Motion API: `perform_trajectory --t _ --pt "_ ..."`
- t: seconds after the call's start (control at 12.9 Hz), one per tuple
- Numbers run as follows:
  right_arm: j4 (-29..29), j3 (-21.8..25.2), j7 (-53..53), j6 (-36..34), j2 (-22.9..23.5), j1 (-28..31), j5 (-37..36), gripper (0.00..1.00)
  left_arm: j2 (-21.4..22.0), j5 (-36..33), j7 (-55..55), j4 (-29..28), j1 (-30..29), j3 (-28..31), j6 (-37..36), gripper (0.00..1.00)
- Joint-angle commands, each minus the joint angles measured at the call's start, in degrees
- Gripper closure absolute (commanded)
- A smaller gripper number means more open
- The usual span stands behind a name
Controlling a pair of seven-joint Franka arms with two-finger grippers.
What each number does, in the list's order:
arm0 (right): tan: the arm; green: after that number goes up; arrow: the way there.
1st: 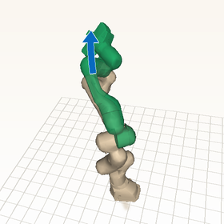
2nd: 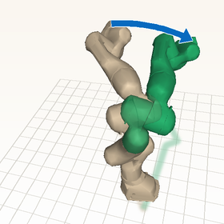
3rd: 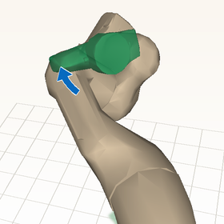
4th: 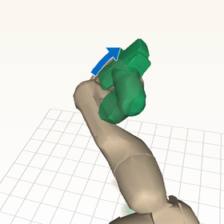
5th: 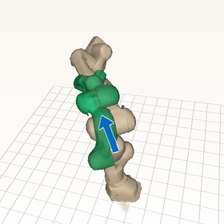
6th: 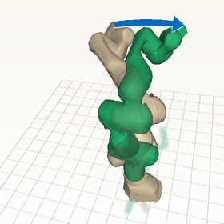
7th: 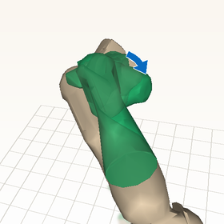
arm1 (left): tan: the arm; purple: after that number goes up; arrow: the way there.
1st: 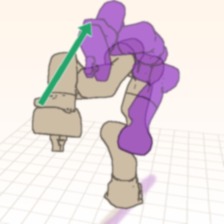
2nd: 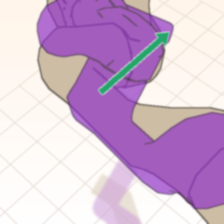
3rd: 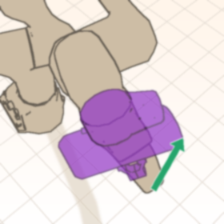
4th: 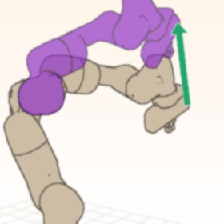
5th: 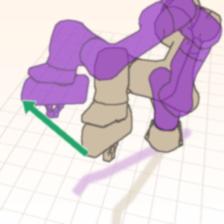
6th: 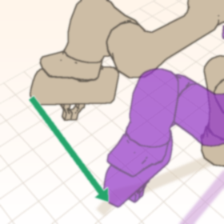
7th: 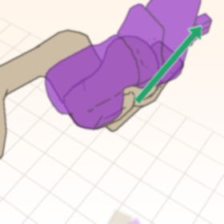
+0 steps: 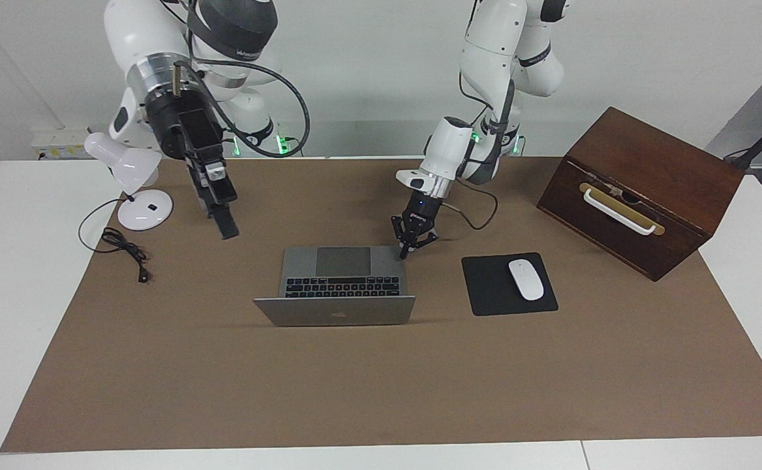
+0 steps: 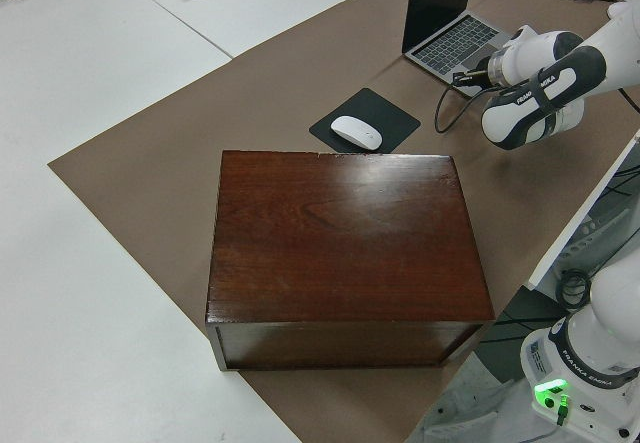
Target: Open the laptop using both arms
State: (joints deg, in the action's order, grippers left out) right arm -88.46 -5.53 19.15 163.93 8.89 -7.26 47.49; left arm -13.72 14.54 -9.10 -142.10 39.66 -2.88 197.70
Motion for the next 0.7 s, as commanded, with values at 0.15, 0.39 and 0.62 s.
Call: perform_trajectory --t 0.15,0.39,0.62 --pt "12.77 -0.62 -11.48 -16.58 5.87 10.06 -16.35 0.0 9.49 1.37 -0.83 0.15 -3.88 0.15 -13.72 1.0" --pt "12.87 -0.53 -13.61 -28.7 4.04 12.87 -27.59 0.0 14.41 1.28 -0.92 0.94 -7.13 0.24 -22.42 1.0" --pt "12.35 -0.09 -13.09 -45.13 0.35 12.97 -31.15 0.0 17.32 0.67 -1.1 2.43 -10.56 0.59 -29.71 1.0"
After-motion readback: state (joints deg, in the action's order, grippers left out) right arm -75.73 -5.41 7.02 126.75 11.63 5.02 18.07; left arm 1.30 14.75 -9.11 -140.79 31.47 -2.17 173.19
